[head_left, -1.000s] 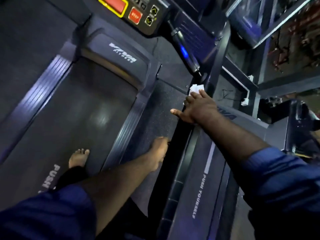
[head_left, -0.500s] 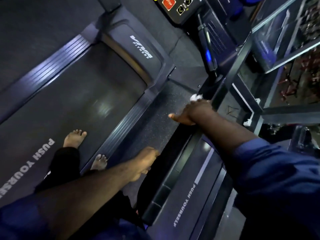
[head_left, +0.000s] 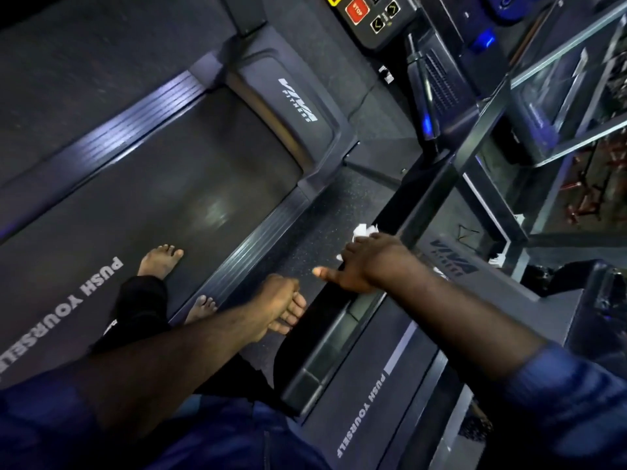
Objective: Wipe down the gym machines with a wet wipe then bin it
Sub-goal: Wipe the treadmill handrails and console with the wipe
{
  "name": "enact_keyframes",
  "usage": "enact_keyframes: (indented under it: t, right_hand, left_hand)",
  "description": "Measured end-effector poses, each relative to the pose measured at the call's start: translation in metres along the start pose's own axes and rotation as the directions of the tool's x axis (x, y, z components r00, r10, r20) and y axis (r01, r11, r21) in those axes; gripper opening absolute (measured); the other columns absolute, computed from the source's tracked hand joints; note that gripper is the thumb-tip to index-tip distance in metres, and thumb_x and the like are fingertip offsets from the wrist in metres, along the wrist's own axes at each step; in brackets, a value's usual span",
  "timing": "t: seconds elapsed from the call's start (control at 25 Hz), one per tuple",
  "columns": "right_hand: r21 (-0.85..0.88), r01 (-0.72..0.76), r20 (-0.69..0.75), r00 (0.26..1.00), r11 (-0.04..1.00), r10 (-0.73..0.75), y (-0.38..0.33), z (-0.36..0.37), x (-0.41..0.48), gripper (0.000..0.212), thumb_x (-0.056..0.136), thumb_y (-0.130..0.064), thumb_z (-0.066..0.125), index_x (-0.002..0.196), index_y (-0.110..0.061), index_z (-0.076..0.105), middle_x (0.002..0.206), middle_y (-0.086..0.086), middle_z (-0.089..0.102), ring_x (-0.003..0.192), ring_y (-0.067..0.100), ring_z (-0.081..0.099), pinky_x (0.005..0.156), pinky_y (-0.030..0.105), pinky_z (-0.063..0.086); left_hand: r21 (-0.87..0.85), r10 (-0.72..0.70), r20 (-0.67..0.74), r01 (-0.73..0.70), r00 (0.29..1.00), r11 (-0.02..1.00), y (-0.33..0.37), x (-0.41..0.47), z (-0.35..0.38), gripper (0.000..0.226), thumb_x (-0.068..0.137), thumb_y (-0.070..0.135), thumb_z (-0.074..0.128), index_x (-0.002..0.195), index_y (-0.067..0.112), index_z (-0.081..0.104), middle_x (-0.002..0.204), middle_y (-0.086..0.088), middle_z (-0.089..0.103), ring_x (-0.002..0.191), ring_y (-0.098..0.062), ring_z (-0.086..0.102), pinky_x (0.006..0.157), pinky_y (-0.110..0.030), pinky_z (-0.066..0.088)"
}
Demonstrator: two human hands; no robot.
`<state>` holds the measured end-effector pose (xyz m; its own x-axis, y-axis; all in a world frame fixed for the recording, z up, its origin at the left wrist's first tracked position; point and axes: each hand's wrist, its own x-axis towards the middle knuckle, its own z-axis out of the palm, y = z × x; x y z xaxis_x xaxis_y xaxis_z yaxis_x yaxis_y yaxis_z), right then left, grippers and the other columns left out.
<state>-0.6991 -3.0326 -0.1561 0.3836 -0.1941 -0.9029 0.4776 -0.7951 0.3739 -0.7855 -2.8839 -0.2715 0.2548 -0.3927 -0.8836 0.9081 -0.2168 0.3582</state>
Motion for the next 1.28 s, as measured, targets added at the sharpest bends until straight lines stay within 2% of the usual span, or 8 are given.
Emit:
enact_keyframes:
  t: [0.12, 0.28, 0.48, 0.64, 0.72, 0.84, 1.08, 1.28]
  right_hand:
    - [0.067, 0.005, -0.073, 0.997, 0.998, 0.000, 0.026, 0.000, -0.011, 0.110, 0.082, -0.091, -0.004, 0.164, -0.023, 0.025, 0.172, 0.000, 0.019, 0.160, 0.022, 0.012, 0.128, 0.051, 0.013]
    - [0.038, -0.105, -0.019, 0.994, 0.994, 0.105, 0.005, 0.001, 0.011, 0.147, 0.051, -0.101, -0.021, 0.155, -0.020, 0.046, 0.164, 0.008, 0.040, 0.154, 0.030, 0.030, 0.122, 0.054, 0.026]
    - [0.066, 0.147, -0.076, 0.987, 0.987, -0.142, -0.028, 0.023, -0.030, 0.093, 0.094, -0.083, 0.007, 0.160, -0.024, 0.037, 0.168, 0.001, 0.031, 0.158, 0.023, 0.022, 0.127, 0.051, 0.019]
    - [0.027, -0.030, -0.091, 0.995, 0.999, 0.032, -0.033, 0.012, -0.018, 0.089, 0.096, -0.078, 0.010, 0.154, -0.023, 0.048, 0.162, 0.005, 0.043, 0.152, 0.028, 0.034, 0.121, 0.048, 0.028]
    - [-0.022, 0.097, -0.091, 0.991, 0.995, -0.099, -0.076, 0.027, -0.035, 0.082, 0.098, -0.073, 0.014, 0.149, -0.023, 0.054, 0.157, 0.004, 0.050, 0.147, 0.026, 0.041, 0.119, 0.047, 0.032]
    - [0.085, 0.216, -0.092, 0.974, 0.973, -0.208, -0.095, 0.044, -0.078, 0.071, 0.103, -0.064, 0.018, 0.155, -0.025, 0.046, 0.163, -0.005, 0.041, 0.154, 0.018, 0.029, 0.126, 0.048, 0.018]
    - [0.089, 0.041, -0.089, 0.996, 0.995, -0.033, -0.132, 0.038, -0.071, 0.063, 0.106, -0.059, 0.026, 0.151, -0.023, 0.051, 0.160, 0.001, 0.045, 0.155, 0.023, 0.026, 0.126, 0.048, 0.006]
    - [0.186, 0.099, -0.255, 0.966, 0.978, -0.049, -0.184, 0.078, -0.113, 0.057, 0.109, -0.053, 0.028, 0.141, -0.022, 0.063, 0.146, 0.000, 0.060, 0.146, 0.022, 0.040, 0.127, 0.047, 0.012]
  left_hand:
    - [0.000, -0.006, -0.009, 0.006, 1.000, 1.000, -0.013, -0.005, -0.004, 0.033, 0.099, 0.028, 0.045, 0.085, 0.010, 0.069, 0.072, -0.007, 0.066, 0.058, -0.021, 0.058, 0.062, -0.032, 0.051]
    - [0.010, 0.019, -0.097, -0.018, 0.995, 1.000, -0.024, -0.001, -0.009, 0.035, 0.104, 0.033, 0.045, 0.088, 0.011, 0.067, 0.074, -0.006, 0.071, 0.056, -0.020, 0.060, 0.059, -0.029, 0.048]
    - [0.037, 0.071, -0.177, -0.066, 0.982, 0.997, -0.019, 0.007, -0.013, 0.039, 0.104, 0.039, 0.046, 0.087, 0.013, 0.069, 0.074, -0.004, 0.074, 0.055, -0.017, 0.060, 0.058, -0.026, 0.046]
    - [0.052, 0.134, -0.195, -0.126, 0.972, 0.991, -0.012, 0.005, -0.010, 0.038, 0.105, 0.040, 0.045, 0.086, 0.015, 0.068, 0.076, -0.003, 0.070, 0.059, -0.017, 0.058, 0.059, -0.028, 0.046]
    - [0.071, 0.134, -0.199, -0.122, 0.971, 0.990, -0.012, 0.003, -0.015, 0.035, 0.105, 0.042, 0.046, 0.089, 0.017, 0.066, 0.082, -0.003, 0.066, 0.066, -0.017, 0.057, 0.062, -0.030, 0.046]
    - [0.058, 0.120, -0.151, -0.112, 0.981, 0.992, -0.012, -0.007, -0.019, 0.034, 0.107, 0.043, 0.046, 0.094, 0.017, 0.063, 0.086, -0.003, 0.063, 0.066, -0.017, 0.055, 0.060, -0.030, 0.045]
    - [0.116, 0.123, 0.024, -0.125, 0.992, 0.985, -0.001, -0.028, -0.027, 0.034, 0.107, 0.048, 0.046, 0.101, 0.018, 0.063, 0.090, -0.001, 0.061, 0.069, -0.014, 0.053, 0.059, -0.028, 0.042]
    - [0.345, 0.201, 0.084, -0.218, 0.976, 0.913, 0.005, -0.048, -0.026, 0.049, 0.106, 0.054, 0.045, 0.136, 0.017, 0.056, 0.115, 0.002, 0.058, 0.089, -0.014, 0.053, 0.078, -0.034, 0.042]
